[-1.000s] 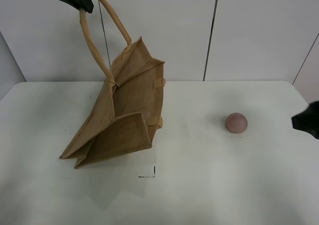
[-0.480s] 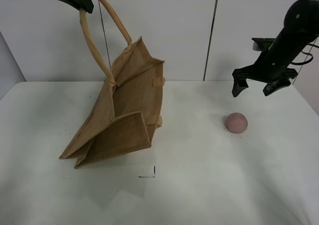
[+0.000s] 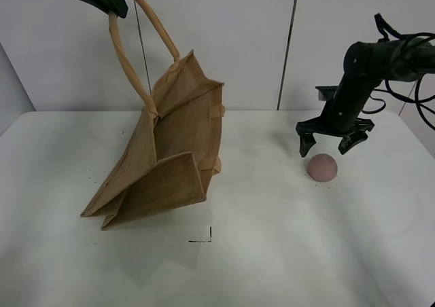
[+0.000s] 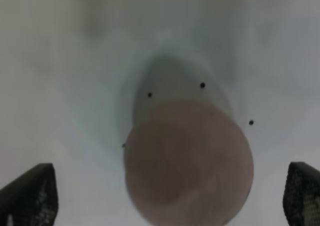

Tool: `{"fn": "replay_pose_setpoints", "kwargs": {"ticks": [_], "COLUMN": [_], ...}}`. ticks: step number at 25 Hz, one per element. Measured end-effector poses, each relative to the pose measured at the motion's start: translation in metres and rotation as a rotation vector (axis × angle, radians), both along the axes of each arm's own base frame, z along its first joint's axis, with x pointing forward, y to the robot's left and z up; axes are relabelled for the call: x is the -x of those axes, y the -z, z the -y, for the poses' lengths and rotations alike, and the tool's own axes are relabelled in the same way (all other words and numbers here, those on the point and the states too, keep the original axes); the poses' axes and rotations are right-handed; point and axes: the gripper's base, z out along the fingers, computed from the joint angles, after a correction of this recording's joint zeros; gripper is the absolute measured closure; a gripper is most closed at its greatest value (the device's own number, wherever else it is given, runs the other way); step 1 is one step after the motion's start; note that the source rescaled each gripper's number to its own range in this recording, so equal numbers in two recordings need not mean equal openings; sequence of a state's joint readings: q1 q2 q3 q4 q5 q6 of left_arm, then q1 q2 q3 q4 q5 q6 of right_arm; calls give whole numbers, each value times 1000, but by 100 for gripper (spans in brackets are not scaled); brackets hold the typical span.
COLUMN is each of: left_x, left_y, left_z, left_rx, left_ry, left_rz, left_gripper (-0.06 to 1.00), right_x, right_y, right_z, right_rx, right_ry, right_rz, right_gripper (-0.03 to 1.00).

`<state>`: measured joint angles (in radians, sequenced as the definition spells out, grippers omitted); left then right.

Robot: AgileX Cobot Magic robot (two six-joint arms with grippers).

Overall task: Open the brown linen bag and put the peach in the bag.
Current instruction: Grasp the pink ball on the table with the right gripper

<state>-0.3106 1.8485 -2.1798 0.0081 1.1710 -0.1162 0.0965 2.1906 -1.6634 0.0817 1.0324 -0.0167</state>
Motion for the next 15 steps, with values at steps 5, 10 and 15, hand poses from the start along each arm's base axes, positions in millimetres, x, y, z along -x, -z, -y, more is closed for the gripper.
{"fn": "replay_pose_setpoints", "kwargs": {"ticks": [5,10,15], "left_x": [0,0,0], "left_y": [0,0,0], "left_z": [0,0,0], "left_rx": [1,1,1], "left_ry": [0,0,0], "left_rz": [0,0,0], "left_gripper": [94,94,94], "right_x": [-2,-2,-2], "right_y": [23,39,44], "right_z": [0,0,1], "right_rx": [7,11,15], "right_ry": [24,27,26], "right_rz": [-43,-80,-90], "right_gripper": [-3,-3,17]}}
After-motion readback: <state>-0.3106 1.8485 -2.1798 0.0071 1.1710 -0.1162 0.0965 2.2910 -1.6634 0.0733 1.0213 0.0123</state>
